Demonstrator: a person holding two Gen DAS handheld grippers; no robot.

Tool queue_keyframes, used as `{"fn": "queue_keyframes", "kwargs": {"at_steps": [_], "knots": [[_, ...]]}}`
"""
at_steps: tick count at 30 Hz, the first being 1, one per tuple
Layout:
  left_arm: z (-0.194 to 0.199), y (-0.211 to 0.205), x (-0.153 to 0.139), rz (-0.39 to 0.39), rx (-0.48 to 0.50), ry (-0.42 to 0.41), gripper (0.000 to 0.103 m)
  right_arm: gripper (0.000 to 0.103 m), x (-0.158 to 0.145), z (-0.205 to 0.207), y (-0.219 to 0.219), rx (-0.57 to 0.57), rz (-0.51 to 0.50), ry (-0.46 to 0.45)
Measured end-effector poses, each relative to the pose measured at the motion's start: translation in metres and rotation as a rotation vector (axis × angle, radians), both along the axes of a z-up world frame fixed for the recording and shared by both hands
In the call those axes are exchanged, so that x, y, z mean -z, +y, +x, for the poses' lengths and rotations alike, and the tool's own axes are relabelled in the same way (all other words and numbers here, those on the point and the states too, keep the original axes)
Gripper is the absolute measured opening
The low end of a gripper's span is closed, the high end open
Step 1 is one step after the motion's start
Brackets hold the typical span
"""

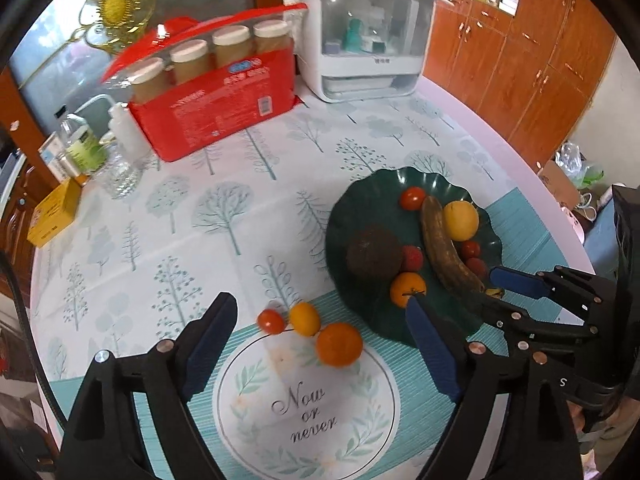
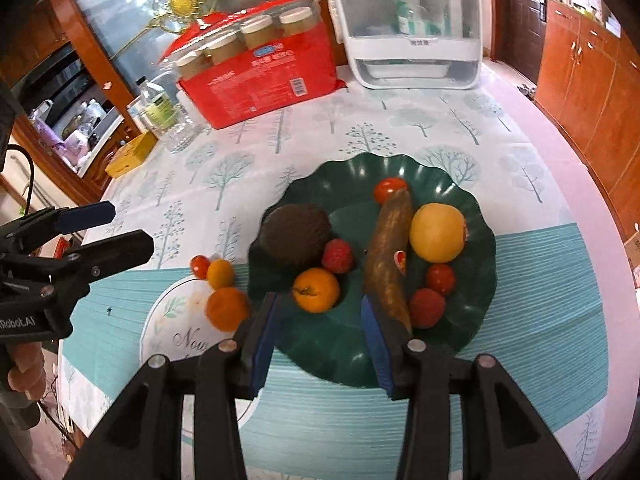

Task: Organize fruits
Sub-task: 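Withdraw both grippers from the plate toward the mandarin and small tomato, then grasp the mandarin with the right gripper while the left gripper grasps the small red tomato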

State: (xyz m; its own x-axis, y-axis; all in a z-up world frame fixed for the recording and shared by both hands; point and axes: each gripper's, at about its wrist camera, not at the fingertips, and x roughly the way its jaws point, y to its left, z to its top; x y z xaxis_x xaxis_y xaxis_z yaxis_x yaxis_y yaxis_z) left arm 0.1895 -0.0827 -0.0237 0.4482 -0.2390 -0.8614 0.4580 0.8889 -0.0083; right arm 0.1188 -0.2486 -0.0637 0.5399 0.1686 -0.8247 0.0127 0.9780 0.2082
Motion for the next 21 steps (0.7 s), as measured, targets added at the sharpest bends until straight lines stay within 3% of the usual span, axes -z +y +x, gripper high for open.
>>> {"fn": "queue_keyframes", "kwargs": {"at_steps": [14, 21], "knots": [[-0.028, 0.056, -0.019, -0.027, -0.094, -0.081, 0.09, 0.046, -0.027, -0.01, 0.061, -0.152, -0.015, -0.073], [-0.037, 0.081, -0.006, 0.001, -0.137, -0.126, 0.09, 0.049, -0.014, -0.006, 0.09, -0.218, -0.062, -0.073]]}}
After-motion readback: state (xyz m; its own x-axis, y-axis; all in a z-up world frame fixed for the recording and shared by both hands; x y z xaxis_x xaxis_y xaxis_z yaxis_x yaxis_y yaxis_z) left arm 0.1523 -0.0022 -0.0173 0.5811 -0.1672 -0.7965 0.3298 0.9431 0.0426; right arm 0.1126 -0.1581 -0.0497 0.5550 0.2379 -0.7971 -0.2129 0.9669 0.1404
